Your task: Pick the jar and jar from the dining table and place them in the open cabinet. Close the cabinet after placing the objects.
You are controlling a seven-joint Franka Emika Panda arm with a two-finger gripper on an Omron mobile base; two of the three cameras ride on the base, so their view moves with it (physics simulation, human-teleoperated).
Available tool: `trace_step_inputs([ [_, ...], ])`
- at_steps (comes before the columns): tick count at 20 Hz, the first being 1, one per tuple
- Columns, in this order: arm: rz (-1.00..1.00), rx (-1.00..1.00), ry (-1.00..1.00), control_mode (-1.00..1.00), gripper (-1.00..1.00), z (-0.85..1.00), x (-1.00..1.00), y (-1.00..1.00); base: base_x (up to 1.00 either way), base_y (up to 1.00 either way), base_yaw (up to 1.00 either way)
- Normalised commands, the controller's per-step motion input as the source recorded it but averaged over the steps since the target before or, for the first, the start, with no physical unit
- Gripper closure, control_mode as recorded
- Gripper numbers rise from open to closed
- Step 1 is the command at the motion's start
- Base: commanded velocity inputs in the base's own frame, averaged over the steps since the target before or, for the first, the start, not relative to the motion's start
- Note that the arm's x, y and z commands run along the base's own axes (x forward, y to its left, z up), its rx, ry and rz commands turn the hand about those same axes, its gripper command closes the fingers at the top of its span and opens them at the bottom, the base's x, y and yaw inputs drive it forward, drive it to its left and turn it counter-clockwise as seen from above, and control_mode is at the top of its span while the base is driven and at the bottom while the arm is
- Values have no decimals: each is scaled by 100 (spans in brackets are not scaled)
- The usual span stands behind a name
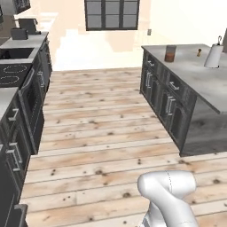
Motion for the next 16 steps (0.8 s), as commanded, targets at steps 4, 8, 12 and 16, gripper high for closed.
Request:
trace_step_inputs([
  [4,0,0,0,100,-100,0,0,0,68,26,-6],
  [8,0,0,0,100,-100,0,0,0,95,29,-6],
  [12,0,0,0,100,-100,0,0,0,100,36,-6],
  [16,0,0,0,100,-100,0,0,0,99,38,-5],
])
